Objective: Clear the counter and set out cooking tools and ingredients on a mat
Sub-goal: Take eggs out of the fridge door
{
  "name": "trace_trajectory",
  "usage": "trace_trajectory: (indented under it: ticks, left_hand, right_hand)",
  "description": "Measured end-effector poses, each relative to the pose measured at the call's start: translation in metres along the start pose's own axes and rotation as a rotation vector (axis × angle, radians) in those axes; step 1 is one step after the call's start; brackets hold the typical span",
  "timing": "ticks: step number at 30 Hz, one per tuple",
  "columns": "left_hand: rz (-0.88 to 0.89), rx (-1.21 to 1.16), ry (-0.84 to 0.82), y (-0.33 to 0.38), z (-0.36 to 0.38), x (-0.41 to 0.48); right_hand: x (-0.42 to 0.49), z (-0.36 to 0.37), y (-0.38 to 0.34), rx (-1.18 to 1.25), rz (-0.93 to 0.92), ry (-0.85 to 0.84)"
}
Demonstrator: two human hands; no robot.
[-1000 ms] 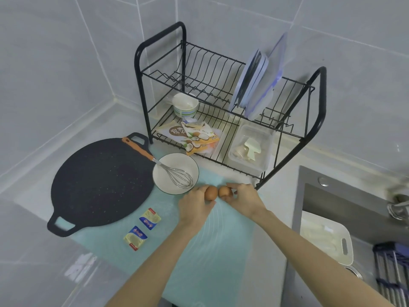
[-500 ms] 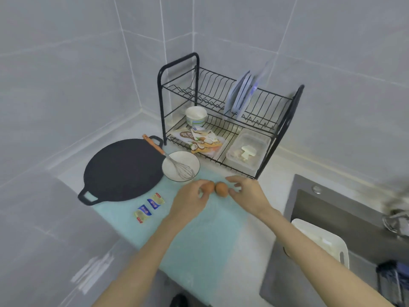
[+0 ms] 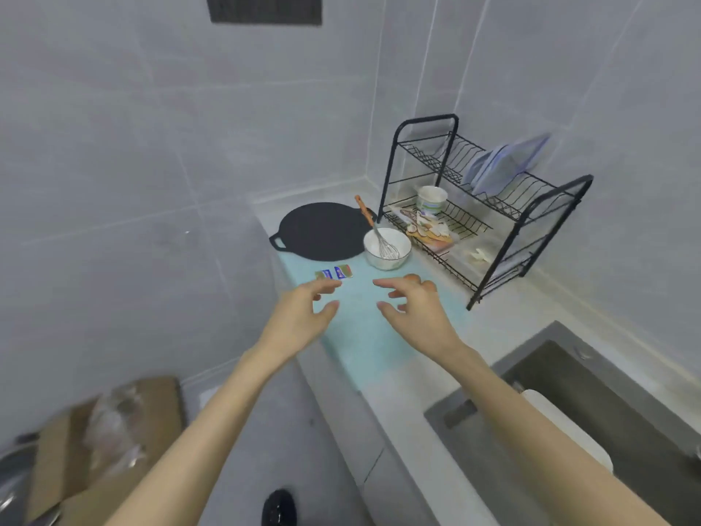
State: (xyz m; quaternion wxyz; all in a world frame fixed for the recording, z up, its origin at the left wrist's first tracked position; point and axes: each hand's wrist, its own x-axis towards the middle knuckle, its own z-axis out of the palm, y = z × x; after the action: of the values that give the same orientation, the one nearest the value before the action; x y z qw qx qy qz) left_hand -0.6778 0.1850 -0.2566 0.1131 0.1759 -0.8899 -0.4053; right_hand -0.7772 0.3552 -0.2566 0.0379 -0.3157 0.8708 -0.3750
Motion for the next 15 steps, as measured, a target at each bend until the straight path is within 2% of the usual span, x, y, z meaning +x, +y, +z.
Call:
trace_trajectory:
  ticks: [7, 15]
  left_hand:
    - [-0.099, -0.021, 0.253, -0.011, -0.084, -0.128]
    - [-0.248, -0.043, 0.474, -0.038, -0.136, -0.296]
  right_hand:
    - [-0.053, 0.042, -0.094, 0.077, -0.209, -0.198]
    - [-0.145, 0.106, -0.188, 0.13, -0.419, -0.375]
